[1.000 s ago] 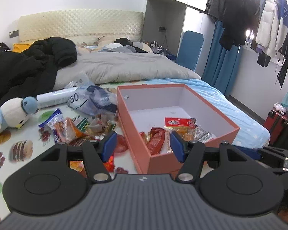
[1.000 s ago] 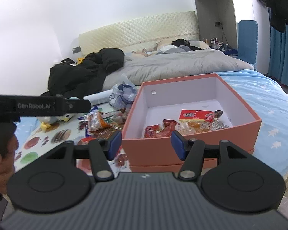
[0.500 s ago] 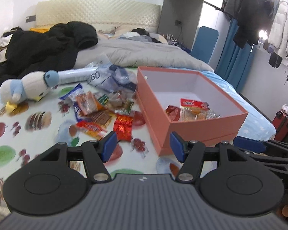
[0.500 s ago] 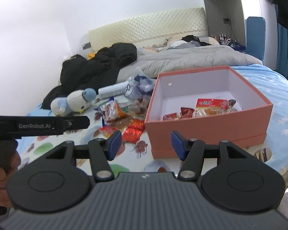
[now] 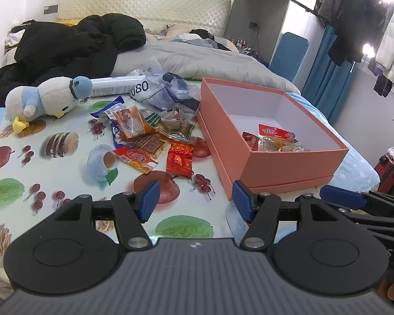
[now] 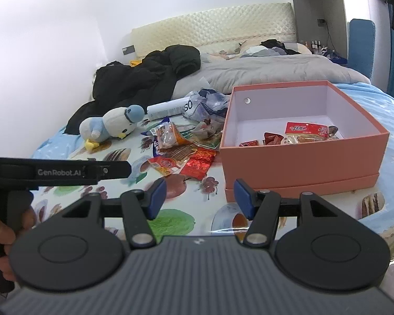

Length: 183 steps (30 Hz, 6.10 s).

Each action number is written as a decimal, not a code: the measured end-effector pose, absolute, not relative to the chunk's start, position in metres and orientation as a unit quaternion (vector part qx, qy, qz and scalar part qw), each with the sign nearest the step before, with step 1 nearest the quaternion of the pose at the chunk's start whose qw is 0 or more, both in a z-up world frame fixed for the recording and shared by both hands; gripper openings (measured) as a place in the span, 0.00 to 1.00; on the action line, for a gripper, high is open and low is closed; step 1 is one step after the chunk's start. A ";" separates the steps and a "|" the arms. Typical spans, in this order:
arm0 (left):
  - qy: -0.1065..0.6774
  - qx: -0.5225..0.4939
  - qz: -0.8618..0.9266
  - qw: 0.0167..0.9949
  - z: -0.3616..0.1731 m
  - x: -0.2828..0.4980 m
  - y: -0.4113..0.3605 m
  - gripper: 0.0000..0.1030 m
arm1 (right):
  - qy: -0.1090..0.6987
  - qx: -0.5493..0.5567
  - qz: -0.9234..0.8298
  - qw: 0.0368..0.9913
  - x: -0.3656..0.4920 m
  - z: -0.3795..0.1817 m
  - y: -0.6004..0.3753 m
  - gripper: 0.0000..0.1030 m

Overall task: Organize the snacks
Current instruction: 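Withdraw both open tools from the pink box back toward the snack pile, then grasp a red foil candy with the right gripper while the left grasps a clear jerky packet, then lift the jerky packet with the left gripper while the right lifts the red foil candy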

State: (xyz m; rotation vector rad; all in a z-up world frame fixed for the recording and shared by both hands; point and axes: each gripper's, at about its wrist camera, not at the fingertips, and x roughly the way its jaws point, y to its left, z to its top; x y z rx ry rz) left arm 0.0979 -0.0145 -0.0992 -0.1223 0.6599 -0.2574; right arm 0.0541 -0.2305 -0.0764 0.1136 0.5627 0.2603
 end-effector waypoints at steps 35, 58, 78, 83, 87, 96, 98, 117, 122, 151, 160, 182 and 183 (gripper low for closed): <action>0.405 -0.130 -0.084 0.901 -0.209 0.286 0.083 0.64 | 0.327 -0.023 0.160 0.931 0.186 -0.151 -0.126 0.56; 0.436 -0.203 -0.088 0.872 -0.251 0.368 0.091 0.27 | 0.345 -0.061 0.008 0.937 0.286 -0.212 -0.099 0.65; 0.443 -0.218 -0.054 0.868 -0.241 0.309 0.096 0.00 | 0.344 -0.077 0.043 0.935 0.260 -0.201 -0.094 0.56; 0.437 -0.220 -0.035 0.871 -0.234 0.273 0.104 0.00 | 0.346 -0.088 0.062 0.932 0.234 -0.196 -0.096 0.56; 0.429 -0.225 -0.019 0.874 -0.228 0.242 0.110 0.00 | 0.346 -0.098 0.079 0.930 0.211 -0.193 -0.097 0.56; 0.419 -0.223 0.015 0.880 -0.214 0.175 0.114 0.00 | 0.348 -0.089 0.117 0.926 0.169 -0.191 -0.106 0.56; 0.420 -0.219 0.019 0.880 -0.212 0.161 0.114 0.00 | 0.346 -0.087 0.127 0.926 0.160 -0.190 -0.109 0.56; 0.425 -0.208 0.010 0.881 -0.204 0.119 0.124 0.52 | 0.361 -0.051 0.155 0.918 0.140 -0.203 -0.132 0.75; 0.417 -0.169 -0.029 0.892 -0.193 0.134 0.114 0.52 | 0.343 -0.045 0.152 0.926 0.139 -0.202 -0.133 0.74; 0.469 0.031 -0.080 0.879 -0.238 0.191 0.053 0.76 | 0.355 -0.069 0.138 0.922 0.145 -0.204 -0.145 0.55; 0.468 0.012 -0.078 0.880 -0.232 0.189 0.046 0.60 | 0.356 -0.068 0.143 0.921 0.143 -0.201 -0.146 0.55; 0.441 -0.057 -0.034 0.895 -0.206 0.183 0.057 0.19 | 0.340 -0.044 0.131 0.930 0.135 -0.181 -0.160 0.55; 0.440 -0.059 -0.034 0.895 -0.205 0.182 0.058 0.17 | 0.339 -0.044 0.131 0.931 0.135 -0.181 -0.160 0.55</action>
